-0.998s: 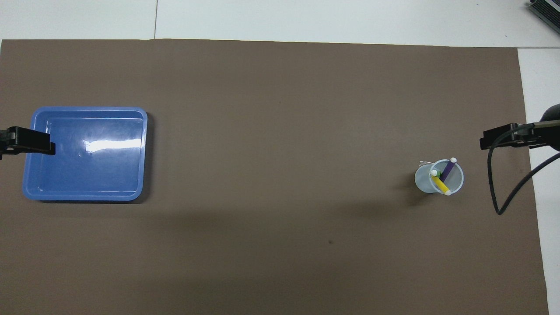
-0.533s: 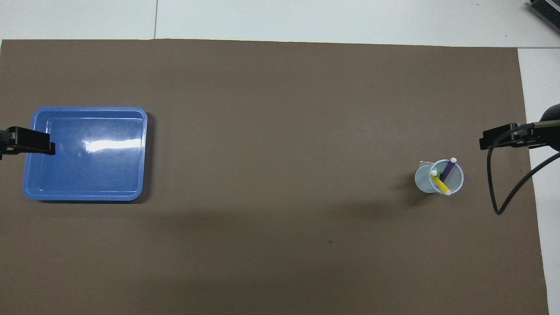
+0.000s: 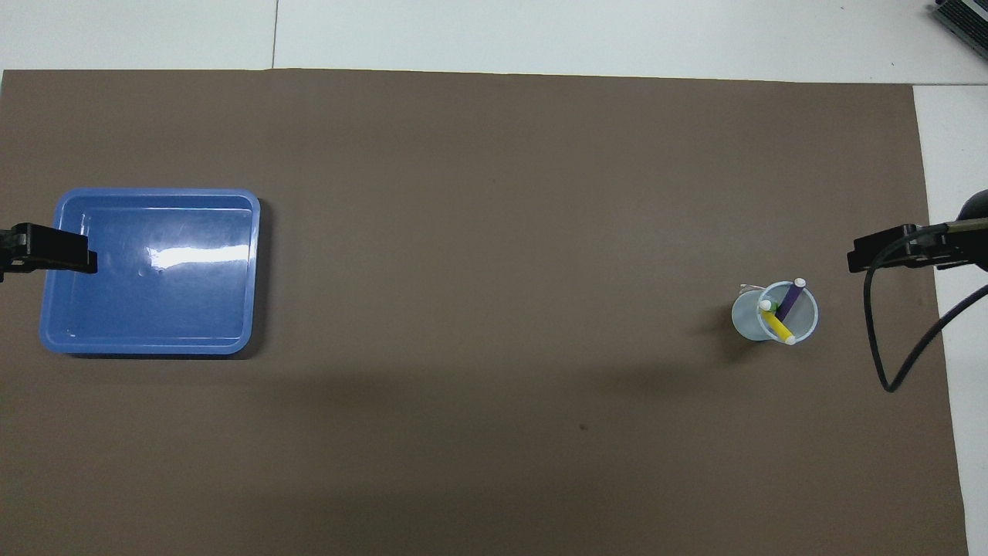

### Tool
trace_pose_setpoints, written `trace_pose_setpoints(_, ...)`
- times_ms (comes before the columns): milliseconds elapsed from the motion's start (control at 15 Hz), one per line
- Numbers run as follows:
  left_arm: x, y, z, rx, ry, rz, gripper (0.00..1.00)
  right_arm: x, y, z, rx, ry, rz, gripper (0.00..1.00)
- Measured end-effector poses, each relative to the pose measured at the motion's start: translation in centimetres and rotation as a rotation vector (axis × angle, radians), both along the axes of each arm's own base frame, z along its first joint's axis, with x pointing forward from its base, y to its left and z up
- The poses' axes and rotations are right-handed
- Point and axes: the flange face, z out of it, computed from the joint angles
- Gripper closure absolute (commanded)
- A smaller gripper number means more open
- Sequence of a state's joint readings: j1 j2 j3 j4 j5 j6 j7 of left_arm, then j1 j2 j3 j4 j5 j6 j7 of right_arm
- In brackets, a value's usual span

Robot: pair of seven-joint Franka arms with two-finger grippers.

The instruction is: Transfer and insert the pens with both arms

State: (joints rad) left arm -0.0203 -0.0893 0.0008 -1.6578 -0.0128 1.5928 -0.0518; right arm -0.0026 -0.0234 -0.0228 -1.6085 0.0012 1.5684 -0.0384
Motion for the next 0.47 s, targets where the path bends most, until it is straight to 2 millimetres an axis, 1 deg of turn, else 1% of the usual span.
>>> trace_pose_setpoints(466, 0.0, 0.0, 0.0, 0.0, 0.0, 0.0, 0.0, -0.04, 0.0, -0.07, 0.0, 0.003, 0.0, 0.0)
